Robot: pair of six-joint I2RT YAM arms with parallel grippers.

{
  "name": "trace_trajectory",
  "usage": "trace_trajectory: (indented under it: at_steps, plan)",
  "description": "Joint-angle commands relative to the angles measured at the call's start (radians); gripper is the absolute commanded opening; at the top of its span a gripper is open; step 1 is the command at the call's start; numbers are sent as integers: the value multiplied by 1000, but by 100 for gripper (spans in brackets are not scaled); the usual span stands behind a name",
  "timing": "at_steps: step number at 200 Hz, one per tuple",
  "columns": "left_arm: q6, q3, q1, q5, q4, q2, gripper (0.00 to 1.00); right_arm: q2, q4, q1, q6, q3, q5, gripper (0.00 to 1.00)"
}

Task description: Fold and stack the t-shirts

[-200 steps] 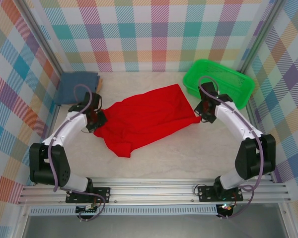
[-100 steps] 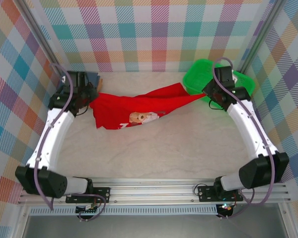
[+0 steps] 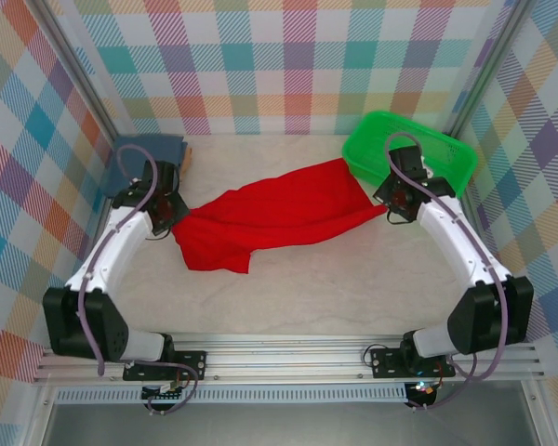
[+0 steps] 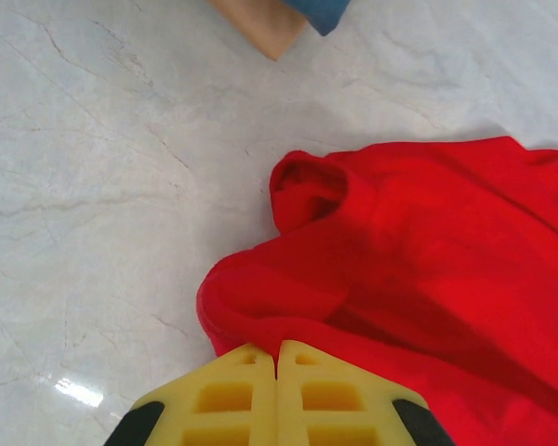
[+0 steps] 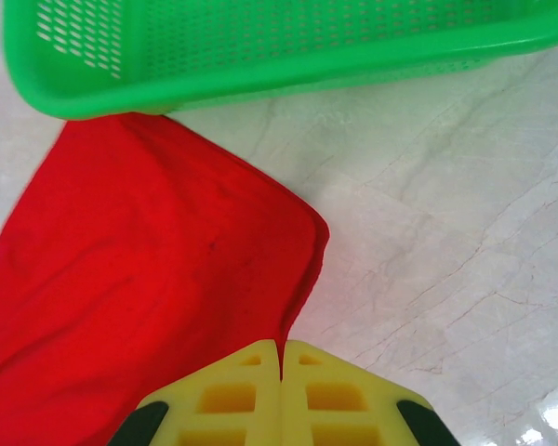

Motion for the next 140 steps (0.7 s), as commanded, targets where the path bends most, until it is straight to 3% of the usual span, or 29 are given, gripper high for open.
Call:
trace_trajectory:
  at_steps: [1, 27, 71, 140]
  plan:
    - [23, 85, 22, -8, 45, 72, 0, 57, 15, -9, -40, 56, 46, 0]
    - [32, 120, 23, -20, 64, 154, 0, 104, 25, -9, -48, 91, 45, 0]
    - [57, 198, 36, 67, 167, 254, 0, 102, 23, -9, -41, 77, 11, 0]
    - [96, 411, 47, 192, 290, 545, 0, 156, 22, -9, -35, 96, -53, 0]
